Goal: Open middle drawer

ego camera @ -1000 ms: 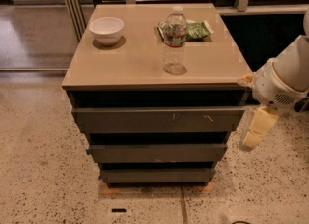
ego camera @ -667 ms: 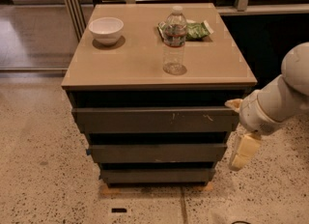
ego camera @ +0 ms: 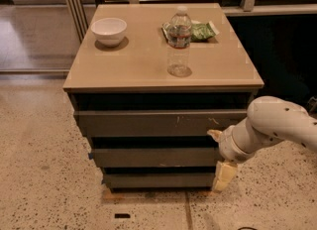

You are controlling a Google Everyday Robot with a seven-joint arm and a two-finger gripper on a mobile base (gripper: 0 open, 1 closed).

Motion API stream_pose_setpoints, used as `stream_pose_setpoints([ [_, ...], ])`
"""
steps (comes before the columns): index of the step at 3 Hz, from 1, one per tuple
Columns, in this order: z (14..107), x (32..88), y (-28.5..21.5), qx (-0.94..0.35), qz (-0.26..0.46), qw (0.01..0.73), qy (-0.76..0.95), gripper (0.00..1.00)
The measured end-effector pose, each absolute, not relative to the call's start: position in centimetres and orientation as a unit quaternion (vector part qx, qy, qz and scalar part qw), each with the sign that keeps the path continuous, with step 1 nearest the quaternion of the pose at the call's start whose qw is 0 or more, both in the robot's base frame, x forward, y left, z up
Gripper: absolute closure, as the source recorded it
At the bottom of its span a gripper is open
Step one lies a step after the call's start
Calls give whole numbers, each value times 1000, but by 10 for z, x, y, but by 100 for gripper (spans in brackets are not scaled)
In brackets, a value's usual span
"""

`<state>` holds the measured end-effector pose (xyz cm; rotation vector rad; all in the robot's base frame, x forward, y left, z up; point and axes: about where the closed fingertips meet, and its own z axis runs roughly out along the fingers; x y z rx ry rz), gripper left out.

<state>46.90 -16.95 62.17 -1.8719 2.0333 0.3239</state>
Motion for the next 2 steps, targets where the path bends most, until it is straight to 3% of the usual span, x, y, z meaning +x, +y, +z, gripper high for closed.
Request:
stream_pose_setpoints([
  [2,600,469,-170,-673,100,180,710,0],
])
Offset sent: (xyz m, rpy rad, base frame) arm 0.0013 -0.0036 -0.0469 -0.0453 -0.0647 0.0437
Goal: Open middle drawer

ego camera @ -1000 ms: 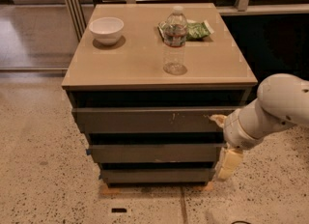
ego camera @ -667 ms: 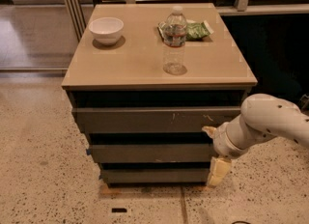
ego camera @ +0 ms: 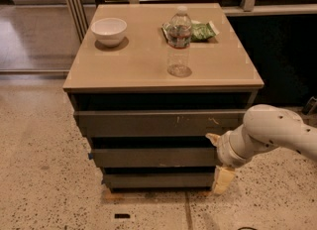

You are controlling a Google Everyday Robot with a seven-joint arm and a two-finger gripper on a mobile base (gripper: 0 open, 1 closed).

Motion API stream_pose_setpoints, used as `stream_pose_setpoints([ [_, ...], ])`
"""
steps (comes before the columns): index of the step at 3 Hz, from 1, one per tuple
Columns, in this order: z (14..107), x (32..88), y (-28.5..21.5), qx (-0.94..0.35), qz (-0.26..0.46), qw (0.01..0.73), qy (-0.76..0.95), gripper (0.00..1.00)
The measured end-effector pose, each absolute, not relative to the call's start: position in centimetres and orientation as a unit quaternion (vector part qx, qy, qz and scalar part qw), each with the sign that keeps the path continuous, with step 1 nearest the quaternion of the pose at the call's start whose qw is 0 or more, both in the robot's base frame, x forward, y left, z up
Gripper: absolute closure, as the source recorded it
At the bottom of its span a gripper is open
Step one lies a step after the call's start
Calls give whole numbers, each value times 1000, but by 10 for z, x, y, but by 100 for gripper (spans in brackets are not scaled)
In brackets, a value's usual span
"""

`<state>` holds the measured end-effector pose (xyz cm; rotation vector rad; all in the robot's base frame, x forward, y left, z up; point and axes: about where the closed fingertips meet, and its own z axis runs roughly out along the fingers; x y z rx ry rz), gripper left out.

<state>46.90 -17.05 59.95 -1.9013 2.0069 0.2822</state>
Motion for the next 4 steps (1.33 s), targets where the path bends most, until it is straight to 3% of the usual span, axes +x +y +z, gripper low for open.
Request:
stream_pose_setpoints([
  [4,488,505,-161,-674,79,207,705,0],
])
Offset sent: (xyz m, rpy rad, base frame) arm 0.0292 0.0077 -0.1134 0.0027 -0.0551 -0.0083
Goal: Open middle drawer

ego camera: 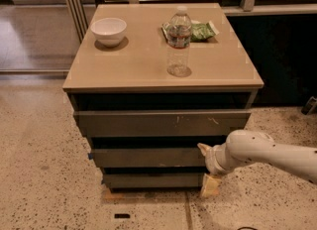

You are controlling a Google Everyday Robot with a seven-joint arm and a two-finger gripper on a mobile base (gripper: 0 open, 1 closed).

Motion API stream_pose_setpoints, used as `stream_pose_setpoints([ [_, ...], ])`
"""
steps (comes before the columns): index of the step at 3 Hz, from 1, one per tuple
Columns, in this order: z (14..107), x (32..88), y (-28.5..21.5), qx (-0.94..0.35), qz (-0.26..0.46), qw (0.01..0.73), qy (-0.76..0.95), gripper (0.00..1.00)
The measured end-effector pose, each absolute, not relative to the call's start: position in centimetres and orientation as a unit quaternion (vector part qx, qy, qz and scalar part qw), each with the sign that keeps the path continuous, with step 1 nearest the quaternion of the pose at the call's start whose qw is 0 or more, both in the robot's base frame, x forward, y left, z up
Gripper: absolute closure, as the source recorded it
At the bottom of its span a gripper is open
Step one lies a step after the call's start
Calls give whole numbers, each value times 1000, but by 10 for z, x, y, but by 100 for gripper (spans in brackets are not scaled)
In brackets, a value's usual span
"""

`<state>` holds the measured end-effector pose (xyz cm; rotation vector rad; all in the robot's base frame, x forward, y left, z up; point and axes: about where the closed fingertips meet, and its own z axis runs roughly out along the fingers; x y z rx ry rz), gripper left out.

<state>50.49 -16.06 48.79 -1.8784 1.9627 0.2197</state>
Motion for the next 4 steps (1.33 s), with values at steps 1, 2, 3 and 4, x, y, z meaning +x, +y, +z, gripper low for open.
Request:
stream_pose_setpoints([
  [1,475,520,-159,-681,69,208,698,0],
  [2,462,537,-158,-689,65,199,694,0],
  [3,444,551,-156,-691,71,182,696,0],
  [4,408,570,-150,-688,84,147,706,0],
])
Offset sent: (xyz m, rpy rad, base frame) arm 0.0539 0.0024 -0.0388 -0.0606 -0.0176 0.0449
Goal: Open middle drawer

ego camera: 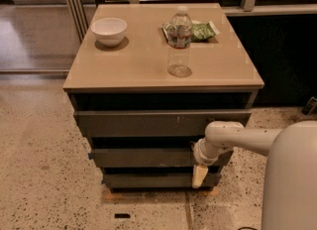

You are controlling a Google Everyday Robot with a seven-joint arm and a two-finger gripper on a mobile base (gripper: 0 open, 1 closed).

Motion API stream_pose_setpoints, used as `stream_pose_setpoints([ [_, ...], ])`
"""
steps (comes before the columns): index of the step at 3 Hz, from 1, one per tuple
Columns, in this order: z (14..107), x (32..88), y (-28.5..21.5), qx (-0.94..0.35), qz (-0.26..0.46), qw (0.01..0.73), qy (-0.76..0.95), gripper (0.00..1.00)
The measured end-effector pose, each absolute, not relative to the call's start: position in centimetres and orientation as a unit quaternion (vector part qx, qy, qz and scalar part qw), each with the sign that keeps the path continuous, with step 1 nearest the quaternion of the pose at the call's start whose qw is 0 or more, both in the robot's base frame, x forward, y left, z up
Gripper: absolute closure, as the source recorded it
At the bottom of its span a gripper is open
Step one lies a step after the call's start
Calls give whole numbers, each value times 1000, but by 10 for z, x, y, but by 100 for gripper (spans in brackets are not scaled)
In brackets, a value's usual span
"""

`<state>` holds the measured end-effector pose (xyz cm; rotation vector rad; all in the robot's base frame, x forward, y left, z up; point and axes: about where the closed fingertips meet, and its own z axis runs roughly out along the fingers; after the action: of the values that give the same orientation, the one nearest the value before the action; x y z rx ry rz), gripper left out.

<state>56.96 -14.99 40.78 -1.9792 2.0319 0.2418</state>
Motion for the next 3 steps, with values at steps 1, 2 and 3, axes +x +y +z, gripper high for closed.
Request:
stream_pose_setpoints([
  [1,408,570,-150,-688,84,147,706,0],
  [2,409,566,-147,-688,97,135,706,0],
  [3,412,560,-144,-689,112,118,707,0],
])
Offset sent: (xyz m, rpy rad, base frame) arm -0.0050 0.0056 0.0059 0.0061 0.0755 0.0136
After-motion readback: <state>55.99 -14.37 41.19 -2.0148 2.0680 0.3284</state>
